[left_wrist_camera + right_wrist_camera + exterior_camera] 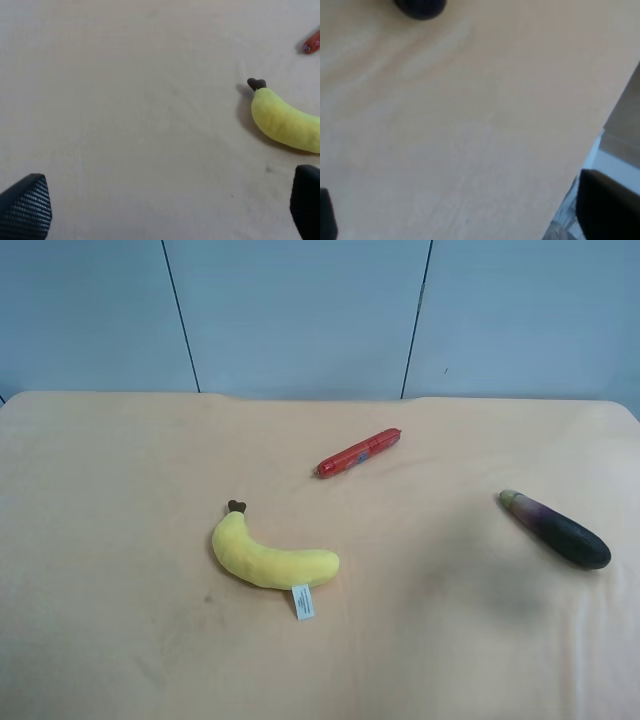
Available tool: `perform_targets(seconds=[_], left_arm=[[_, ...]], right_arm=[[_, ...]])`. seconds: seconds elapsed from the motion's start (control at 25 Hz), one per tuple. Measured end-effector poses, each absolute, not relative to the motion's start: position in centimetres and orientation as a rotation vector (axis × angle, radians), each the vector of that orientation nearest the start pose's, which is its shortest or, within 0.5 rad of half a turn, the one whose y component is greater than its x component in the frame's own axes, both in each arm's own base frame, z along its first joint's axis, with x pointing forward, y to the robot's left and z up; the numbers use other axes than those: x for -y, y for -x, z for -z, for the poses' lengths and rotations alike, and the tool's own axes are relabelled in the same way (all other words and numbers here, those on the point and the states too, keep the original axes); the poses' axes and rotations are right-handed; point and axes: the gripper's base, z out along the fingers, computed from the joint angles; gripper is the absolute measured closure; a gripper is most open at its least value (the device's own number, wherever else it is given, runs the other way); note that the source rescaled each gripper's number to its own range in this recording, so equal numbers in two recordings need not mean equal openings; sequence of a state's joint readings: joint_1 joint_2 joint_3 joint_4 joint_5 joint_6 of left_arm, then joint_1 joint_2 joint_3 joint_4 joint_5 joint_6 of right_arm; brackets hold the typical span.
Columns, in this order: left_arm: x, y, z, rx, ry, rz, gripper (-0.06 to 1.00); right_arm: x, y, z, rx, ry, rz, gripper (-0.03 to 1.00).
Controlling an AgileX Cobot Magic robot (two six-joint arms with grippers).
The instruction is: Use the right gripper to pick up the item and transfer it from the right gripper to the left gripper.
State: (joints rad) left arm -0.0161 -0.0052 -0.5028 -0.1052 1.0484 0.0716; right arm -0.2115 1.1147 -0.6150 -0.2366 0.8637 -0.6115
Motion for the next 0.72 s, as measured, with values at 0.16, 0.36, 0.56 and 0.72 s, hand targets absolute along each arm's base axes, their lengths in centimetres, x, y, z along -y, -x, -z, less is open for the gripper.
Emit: perform_targets(seconds=[0.16, 0.36, 0.56, 0.72], left_arm=[[0.8, 0.6, -27.9, -2.019, -0.093, 0.09, -0.05], [0.8, 0.6, -27.9, -2.019, -0.093, 0.09, -0.05], [0.8, 0.6, -27.9, -2.019, -0.093, 0.09, -0.05], [0.8, 0.6, -27.9, -2.019, -0.093, 0.09, -0.05]], right_arm=[[5.6, -18.5, -20.7, -2.865, 0.833, 0.401, 0.1], [6.3, -20.1, -18.8, -2.85, 0.846, 0.396, 0.1], [7.4, -20.8, -17.8, -2.84, 0.82, 0.407, 0.1], [7.5, -21.8, -17.5, -2.762, 0.845, 0.433, 0.1]])
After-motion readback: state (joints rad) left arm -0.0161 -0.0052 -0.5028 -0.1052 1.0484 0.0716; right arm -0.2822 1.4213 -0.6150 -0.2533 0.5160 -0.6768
